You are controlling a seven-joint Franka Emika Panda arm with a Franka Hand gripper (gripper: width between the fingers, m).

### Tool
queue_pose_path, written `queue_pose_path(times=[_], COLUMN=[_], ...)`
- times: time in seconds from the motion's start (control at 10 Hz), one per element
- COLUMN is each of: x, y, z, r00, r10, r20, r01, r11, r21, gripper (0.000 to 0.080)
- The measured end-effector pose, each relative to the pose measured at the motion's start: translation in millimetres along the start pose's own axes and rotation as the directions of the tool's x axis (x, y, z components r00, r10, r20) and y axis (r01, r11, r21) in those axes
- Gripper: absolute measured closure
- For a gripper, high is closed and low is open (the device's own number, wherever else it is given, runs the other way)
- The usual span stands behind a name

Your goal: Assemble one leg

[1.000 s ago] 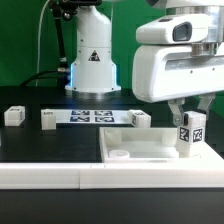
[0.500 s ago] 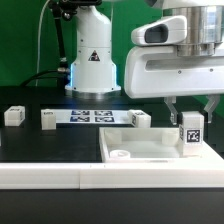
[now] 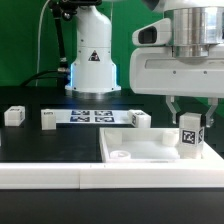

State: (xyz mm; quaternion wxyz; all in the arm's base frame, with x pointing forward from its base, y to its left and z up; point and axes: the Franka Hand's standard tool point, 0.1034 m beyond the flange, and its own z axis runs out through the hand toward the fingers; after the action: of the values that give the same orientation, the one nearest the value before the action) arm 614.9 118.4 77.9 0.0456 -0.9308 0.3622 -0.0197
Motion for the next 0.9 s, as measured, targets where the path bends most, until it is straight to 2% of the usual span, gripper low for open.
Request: queue_pose_path(times=[0.2,0.5,0.6,0.7,0.8,0.9], x=[2.1,1.7,1.8,3.1,6.3,5.9], y=[0.3,0.1,0.1,-0.6,-1.2,-2.6], z=[-0.3,-0.2,-0.2,-2.1,-4.5,-6.4], r00=[0.991,0.989,0.994,0.999,0.999,0.983], r10=[0.133,0.149,0.104,0.048,-0.043,-0.185], r20=[0.008,0.012,0.011,0.012,0.011,0.016], r01=[-0.133,-0.149,-0.104,-0.048,0.042,0.185], r11=[0.991,0.989,0.994,0.999,0.999,0.983], r21=[0.01,0.013,0.013,0.013,0.013,0.005], gripper=[0.0507,0.0502,0.0273,0.0273,0.0176,0.0158])
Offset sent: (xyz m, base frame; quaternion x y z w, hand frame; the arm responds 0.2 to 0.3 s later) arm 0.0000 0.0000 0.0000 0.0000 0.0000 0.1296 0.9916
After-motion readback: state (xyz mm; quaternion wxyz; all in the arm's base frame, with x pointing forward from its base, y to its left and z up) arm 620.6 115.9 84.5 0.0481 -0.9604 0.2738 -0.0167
